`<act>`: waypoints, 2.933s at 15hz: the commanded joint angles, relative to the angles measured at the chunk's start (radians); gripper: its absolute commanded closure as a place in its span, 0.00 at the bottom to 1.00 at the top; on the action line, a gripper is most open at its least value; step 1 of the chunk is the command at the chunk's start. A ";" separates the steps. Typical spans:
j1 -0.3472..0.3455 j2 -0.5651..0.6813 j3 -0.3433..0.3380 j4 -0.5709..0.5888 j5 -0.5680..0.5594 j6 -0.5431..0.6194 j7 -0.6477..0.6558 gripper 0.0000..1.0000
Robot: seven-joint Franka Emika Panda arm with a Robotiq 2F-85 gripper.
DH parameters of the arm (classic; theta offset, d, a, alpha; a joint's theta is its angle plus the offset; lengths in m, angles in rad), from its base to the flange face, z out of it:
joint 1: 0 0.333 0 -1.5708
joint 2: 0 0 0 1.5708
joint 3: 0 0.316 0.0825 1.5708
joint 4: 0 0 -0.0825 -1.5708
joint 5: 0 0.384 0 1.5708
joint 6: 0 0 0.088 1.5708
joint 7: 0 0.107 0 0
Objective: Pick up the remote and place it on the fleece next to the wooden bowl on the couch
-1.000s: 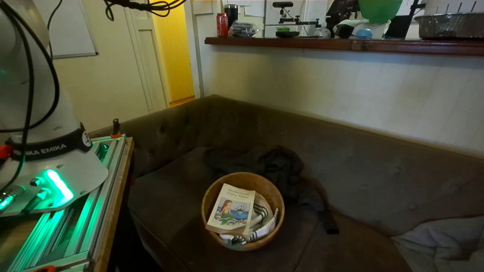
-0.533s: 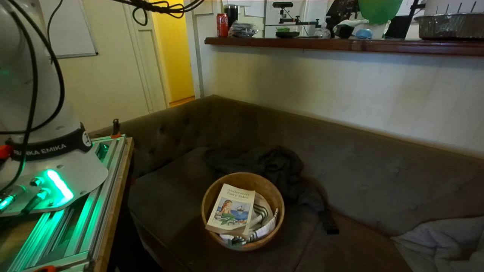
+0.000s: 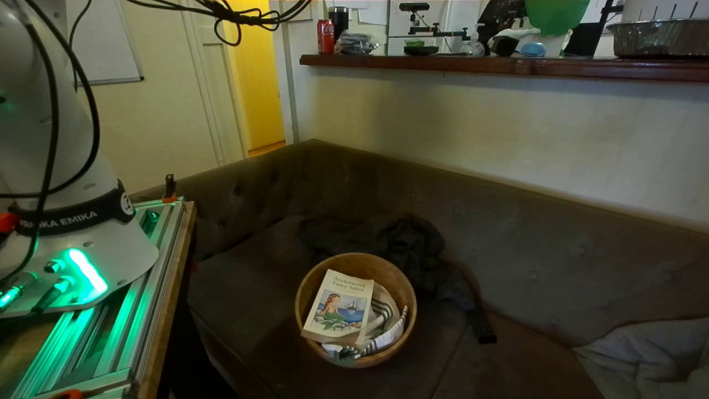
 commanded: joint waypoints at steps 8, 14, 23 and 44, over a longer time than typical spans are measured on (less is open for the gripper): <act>0.085 0.209 -0.087 0.134 -0.170 0.214 0.158 0.00; 0.097 0.271 -0.084 0.178 -0.140 0.235 0.120 0.00; 0.104 0.303 -0.089 0.208 -0.140 0.266 0.150 0.00; 0.169 0.655 -0.055 0.665 -0.055 0.175 -0.015 0.00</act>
